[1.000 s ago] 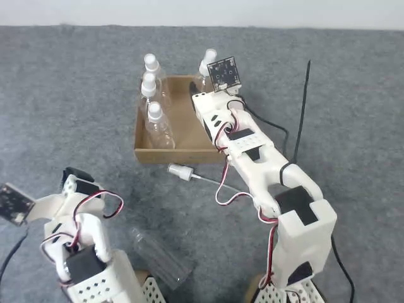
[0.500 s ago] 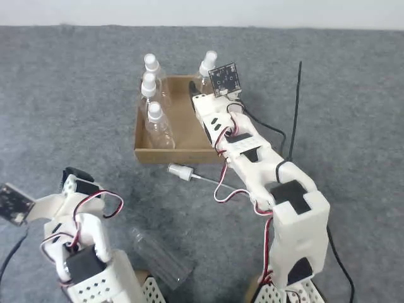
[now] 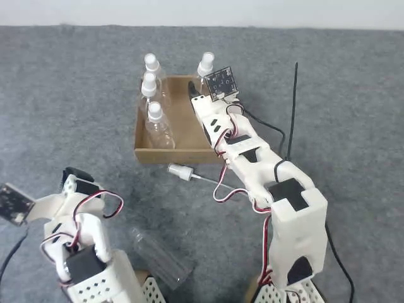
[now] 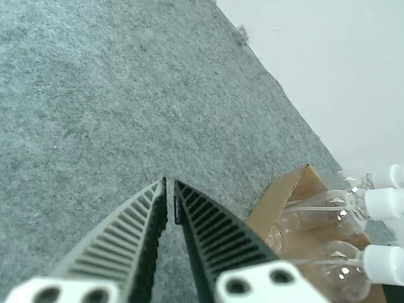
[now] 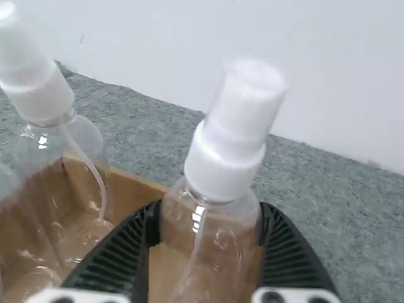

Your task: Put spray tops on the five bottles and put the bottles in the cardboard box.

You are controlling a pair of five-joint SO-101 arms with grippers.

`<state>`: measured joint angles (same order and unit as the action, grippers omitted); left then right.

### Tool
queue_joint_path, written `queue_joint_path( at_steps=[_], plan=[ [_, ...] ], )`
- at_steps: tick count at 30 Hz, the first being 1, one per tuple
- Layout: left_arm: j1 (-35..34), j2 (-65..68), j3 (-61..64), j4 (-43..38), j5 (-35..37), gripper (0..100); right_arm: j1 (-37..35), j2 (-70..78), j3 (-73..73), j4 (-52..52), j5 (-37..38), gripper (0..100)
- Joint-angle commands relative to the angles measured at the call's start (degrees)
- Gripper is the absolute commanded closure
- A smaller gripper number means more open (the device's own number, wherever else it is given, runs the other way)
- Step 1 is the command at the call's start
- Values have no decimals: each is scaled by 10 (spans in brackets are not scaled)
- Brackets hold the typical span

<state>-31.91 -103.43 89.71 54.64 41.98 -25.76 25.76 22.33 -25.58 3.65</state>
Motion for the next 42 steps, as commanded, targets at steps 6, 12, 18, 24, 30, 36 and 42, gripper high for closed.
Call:
queue_joint_path(
  at_steps=[6, 12, 18, 24, 30, 36, 42],
  plan=[
    [-4, -11, -9, -18, -5, 988, 6, -10, -29, -10, 11, 841],
    [-4, -11, -9, -18, -5, 988, 6, -9, -28, -9, 11, 763],
    [-4, -11, -9, -18, -5, 988, 6, -15, -15, -9, 11, 742],
    [-4, -11, -8, -18, -5, 988, 7, -15, -13, -9, 11, 701],
    [-4, -11, -8, -18, -5, 988, 7, -16, -12, 2, 12, 701],
    [-4, -11, -8, -18, -5, 988, 7, -53, -1, 43, 10, 701],
    [-4, -11, -7, -18, -5, 988, 6, -99, 41, 47, 10, 701]
  ],
)
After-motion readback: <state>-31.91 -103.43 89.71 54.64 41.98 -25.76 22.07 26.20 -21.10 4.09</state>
